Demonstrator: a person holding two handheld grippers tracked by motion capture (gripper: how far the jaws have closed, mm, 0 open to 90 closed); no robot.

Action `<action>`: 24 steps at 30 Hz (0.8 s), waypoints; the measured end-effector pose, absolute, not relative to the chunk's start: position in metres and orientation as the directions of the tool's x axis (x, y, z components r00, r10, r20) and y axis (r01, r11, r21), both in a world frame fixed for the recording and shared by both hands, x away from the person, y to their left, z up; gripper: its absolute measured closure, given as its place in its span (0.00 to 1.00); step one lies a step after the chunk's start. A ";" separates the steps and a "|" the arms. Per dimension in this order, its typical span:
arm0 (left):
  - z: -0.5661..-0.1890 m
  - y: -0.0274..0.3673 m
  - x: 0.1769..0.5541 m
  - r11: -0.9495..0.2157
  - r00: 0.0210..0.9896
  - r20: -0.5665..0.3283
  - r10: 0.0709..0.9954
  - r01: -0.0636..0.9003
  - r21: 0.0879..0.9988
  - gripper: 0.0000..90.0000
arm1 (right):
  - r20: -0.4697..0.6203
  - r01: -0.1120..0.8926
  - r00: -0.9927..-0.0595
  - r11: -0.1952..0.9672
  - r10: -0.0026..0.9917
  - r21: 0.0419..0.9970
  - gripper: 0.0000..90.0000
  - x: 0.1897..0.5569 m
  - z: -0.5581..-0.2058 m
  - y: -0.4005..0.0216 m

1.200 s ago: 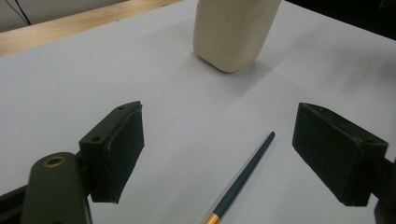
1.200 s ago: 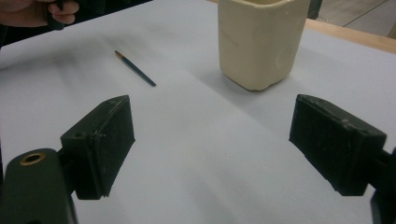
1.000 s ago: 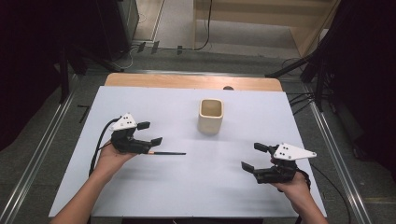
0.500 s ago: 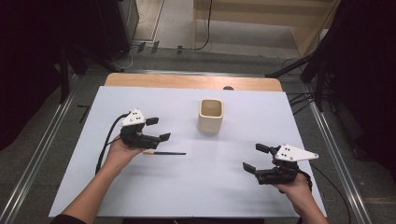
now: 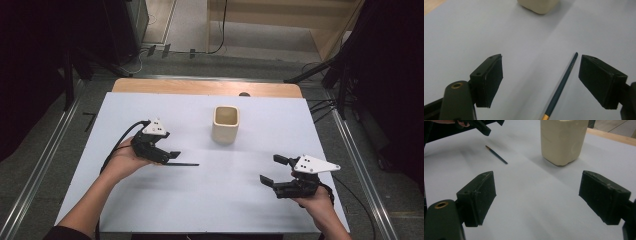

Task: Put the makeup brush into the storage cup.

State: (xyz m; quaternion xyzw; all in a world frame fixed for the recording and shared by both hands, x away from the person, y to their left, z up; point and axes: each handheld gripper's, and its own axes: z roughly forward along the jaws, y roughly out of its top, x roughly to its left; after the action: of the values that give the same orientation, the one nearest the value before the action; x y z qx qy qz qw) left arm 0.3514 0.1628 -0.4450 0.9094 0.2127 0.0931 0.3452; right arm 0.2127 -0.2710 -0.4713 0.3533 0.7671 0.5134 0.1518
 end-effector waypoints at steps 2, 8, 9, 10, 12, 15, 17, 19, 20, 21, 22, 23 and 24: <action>-0.443 0.162 0.353 -0.683 0.896 0.015 0.444 0.327 0.653 0.23 | 0.128 0.388 -0.703 0.226 0.700 0.893 0.16 0.213 -0.472 -0.271; -0.437 0.160 0.358 -0.745 0.907 0.026 0.419 0.327 0.581 0.23 | 0.131 0.394 -0.703 0.230 0.699 0.890 0.16 0.213 -0.472 -0.270; -0.436 0.160 0.359 -0.760 0.910 0.035 0.413 0.323 0.565 0.23 | 0.133 0.396 -0.702 0.229 0.699 0.889 0.16 0.213 -0.472 -0.270; -0.436 0.160 0.359 -0.760 0.910 0.035 0.413 0.323 0.565 0.23 | 0.133 0.396 -0.702 0.229 0.699 0.889 0.16 0.213 -0.472 -0.270; -0.435 0.159 0.360 -0.796 0.921 0.050 0.387 0.306 0.522 0.24 | 0.132 0.396 -0.703 0.231 0.699 0.888 0.16 0.213 -0.472 -0.271; -0.432 0.159 0.363 -0.805 0.927 0.029 0.374 0.309 0.506 0.25 | 0.129 0.395 -0.704 0.235 0.698 0.888 0.16 0.213 -0.472 -0.270; -0.432 0.159 0.364 -0.821 0.934 0.017 0.358 0.306 0.483 0.27 | 0.128 0.395 -0.705 0.237 0.697 0.887 0.16 0.213 -0.473 -0.270; -0.433 0.158 0.365 -0.839 0.941 0.017 0.339 0.294 0.458 0.27 | 0.126 0.397 -0.704 0.240 0.699 0.886 0.16 0.214 -0.473 -0.270; -0.433 0.157 0.365 -0.847 0.942 0.028 0.334 0.287 0.448 0.27 | 0.126 0.396 -0.704 0.240 0.699 0.886 0.16 0.214 -0.473 -0.269; -0.433 0.156 0.366 -0.855 0.944 0.037 0.327 0.279 0.436 0.27 | 0.124 0.396 -0.705 0.242 0.699 0.886 0.16 0.214 -0.473 -0.269; -0.433 0.155 0.366 -0.865 0.947 0.045 0.317 0.270 0.424 0.27 | 0.123 0.395 -0.705 0.244 0.698 0.886 0.16 0.214 -0.473 -0.269; -0.433 0.154 0.366 -0.870 0.949 0.044 0.311 0.266 0.415 0.27 | 0.121 0.395 -0.705 0.245 0.698 0.885 0.16 0.214 -0.473 -0.269; -0.433 0.154 0.366 -0.875 0.953 0.042 0.301 0.258 0.410 0.27 | 0.122 0.395 -0.705 0.245 0.699 0.886 0.16 0.214 -0.473 -0.270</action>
State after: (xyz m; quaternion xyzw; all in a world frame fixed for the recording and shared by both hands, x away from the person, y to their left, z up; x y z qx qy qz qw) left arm 0.3665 0.1535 -0.4331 0.9667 0.1447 0.0522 0.2044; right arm 0.2141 -0.2695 -0.4731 0.3531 0.7743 0.5030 0.1508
